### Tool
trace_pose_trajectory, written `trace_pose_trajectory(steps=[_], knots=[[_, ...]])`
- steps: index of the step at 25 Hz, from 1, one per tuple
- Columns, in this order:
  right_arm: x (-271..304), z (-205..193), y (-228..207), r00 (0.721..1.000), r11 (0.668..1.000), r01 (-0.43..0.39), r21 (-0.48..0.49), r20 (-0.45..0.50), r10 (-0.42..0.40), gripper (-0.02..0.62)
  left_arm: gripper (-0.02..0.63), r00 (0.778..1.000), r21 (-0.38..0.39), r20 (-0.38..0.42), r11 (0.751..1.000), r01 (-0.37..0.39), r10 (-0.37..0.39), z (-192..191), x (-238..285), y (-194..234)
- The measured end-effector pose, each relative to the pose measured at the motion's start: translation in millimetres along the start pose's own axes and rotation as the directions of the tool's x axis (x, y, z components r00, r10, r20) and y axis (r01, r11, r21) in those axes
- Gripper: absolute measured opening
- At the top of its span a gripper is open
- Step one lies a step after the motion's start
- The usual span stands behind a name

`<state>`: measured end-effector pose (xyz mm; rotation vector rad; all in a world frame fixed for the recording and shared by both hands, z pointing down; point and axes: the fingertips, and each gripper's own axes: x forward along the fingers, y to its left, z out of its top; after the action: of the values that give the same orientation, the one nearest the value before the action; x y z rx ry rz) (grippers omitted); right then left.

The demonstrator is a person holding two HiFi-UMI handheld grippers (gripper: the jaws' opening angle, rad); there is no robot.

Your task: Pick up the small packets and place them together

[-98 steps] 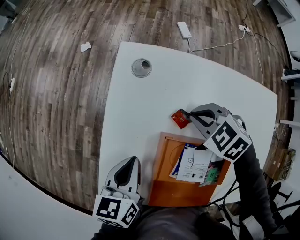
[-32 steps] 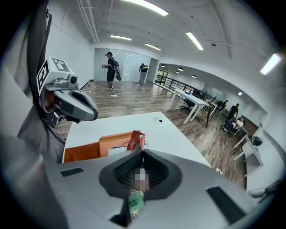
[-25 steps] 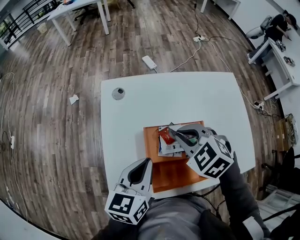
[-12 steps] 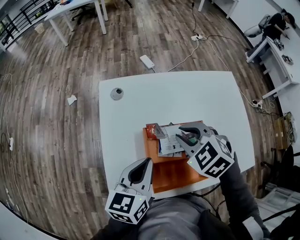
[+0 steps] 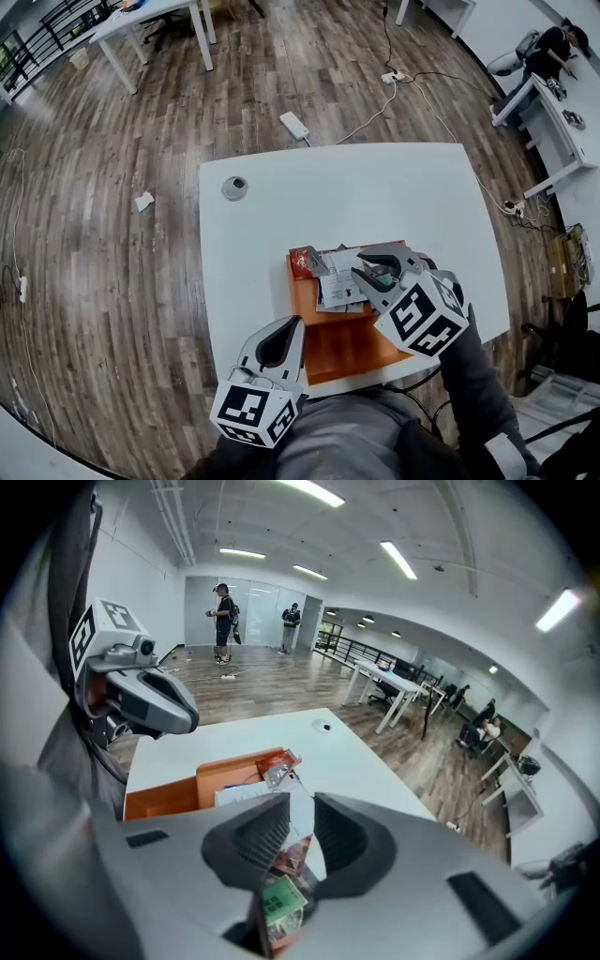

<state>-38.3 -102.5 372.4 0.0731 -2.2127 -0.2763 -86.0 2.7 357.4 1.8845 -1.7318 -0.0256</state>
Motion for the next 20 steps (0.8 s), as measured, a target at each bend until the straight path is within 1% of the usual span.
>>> trace_pose_trajectory(steps=[6,12,16,20], knots=[[-11,1,1,1.0,1.0,0.029,0.001,0.01,-0.029,0.066,0.0,1.0,0.021,0.013,1.0,0.011,-0.011,3,-3,-6],[-34,4,2,0.995,0.995,0.092,0.025,0.038,-0.093,0.066,0.0,0.999,0.064,0.023,0.997,0.039,-0.041,9,-10,-17],[-47,-2,18,0.991,0.99,0.123,0.076,0.053,-0.127,0.066,0.0,0.997,0.101,0.015,0.992,0.071,-0.073,6,-18,-27],[-52,-13,51,0.989,0.98,0.126,0.155,0.061,-0.136,0.066,0.0,0.994,0.141,-0.012,0.984,0.113,-0.112,-3,-27,-37]])
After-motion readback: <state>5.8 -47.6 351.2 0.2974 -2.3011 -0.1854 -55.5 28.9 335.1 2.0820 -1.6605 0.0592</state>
